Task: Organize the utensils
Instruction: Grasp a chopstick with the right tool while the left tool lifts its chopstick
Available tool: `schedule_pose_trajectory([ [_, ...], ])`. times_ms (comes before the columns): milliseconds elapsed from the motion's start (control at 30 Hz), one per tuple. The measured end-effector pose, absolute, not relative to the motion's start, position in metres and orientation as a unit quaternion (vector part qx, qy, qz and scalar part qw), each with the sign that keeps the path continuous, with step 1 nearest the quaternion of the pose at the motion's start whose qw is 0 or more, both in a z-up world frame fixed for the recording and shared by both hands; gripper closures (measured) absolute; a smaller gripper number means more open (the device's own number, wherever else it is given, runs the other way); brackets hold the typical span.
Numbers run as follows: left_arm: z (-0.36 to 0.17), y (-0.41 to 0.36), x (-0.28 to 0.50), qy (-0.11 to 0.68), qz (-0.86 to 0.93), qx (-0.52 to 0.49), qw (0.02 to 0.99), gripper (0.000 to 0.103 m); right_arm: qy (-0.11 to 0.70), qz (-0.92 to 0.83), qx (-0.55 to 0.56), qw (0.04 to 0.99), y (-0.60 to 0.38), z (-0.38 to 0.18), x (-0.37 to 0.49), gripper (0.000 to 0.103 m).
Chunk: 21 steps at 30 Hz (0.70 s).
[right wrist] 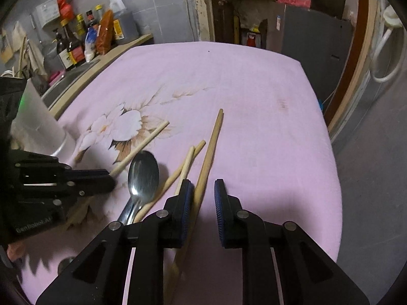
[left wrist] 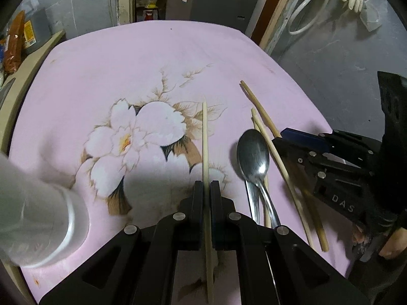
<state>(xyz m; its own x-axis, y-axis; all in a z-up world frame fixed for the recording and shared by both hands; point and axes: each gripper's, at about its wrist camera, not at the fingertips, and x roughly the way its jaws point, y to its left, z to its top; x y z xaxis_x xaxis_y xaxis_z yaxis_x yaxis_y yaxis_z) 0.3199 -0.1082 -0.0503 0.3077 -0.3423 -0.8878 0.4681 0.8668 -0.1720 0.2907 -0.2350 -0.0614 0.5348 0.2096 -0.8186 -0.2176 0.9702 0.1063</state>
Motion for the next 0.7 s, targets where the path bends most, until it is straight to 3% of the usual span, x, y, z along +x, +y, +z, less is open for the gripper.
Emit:
schedule_pose_trajectory([
  [200,-0.049,-0.118,0.318,0.525,-0.236,0.084,0.813,0.100,0.487,0.123,0.012,0.864,-0.234,-0.059,0.295,0.096],
  [400,-0.045,-0.103,0.304,0.506,-0.236,0.039,0.829,0.101,0.484,0.123,0.062,0.864,-0.242,-0.056,0.291,0.099],
  [567,-0.030,-0.089,0.284,0.458,-0.237,0.009,0.857,0.101,0.434,0.131,0.097,0.886,-0.251,-0.047,0.262,0.099],
  [700,-0.009,-0.077,0.259,0.376,-0.231,-0.006,0.897,0.101,0.350,0.140,0.097,0.921,-0.246,-0.030,0.227,0.099],
])
